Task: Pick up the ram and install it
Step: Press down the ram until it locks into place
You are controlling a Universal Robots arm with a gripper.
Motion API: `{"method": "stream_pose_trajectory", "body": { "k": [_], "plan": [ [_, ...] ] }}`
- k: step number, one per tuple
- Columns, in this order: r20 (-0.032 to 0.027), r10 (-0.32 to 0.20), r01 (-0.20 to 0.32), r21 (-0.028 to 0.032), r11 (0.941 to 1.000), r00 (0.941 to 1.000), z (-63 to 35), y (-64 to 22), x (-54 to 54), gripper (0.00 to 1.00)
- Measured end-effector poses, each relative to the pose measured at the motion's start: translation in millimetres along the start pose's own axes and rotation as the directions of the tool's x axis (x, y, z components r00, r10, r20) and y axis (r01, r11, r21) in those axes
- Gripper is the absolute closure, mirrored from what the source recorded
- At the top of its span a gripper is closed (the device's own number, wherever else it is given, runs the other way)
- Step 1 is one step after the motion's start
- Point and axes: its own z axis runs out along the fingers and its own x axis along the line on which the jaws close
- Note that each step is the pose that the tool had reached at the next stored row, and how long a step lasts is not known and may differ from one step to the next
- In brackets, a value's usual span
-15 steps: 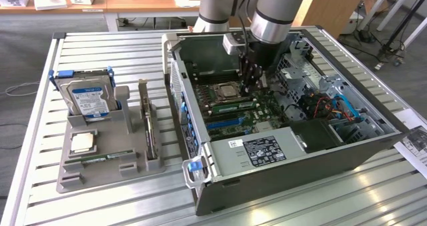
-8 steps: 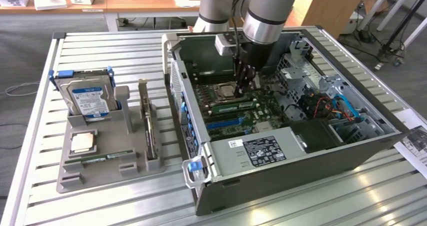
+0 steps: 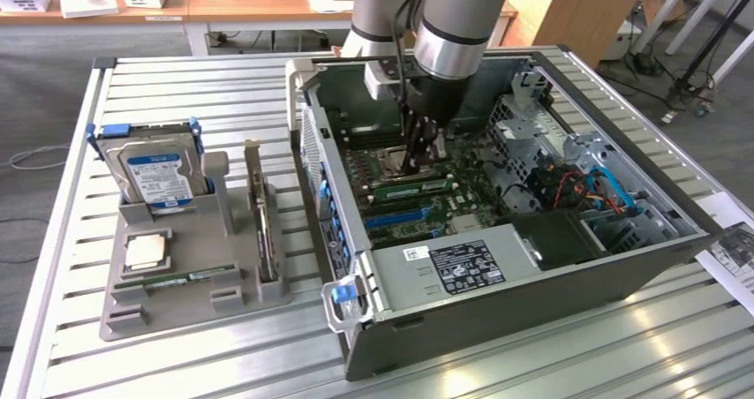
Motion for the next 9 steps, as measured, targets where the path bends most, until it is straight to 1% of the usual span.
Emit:
{"method": "stream_pose_trajectory", "body": {
  "k": [4, 9],
  "plan": [
    [0.0000, 0.001, -0.001, 0.0000, 1.0000, 1.0000, 0.7, 6.5, 0.0, 0.89],
    [-0.0002, 0.001, -0.001, -0.0001, 1.0000, 1.0000, 1.1, 12.2, 0.1, 0.89]
  ]
}}
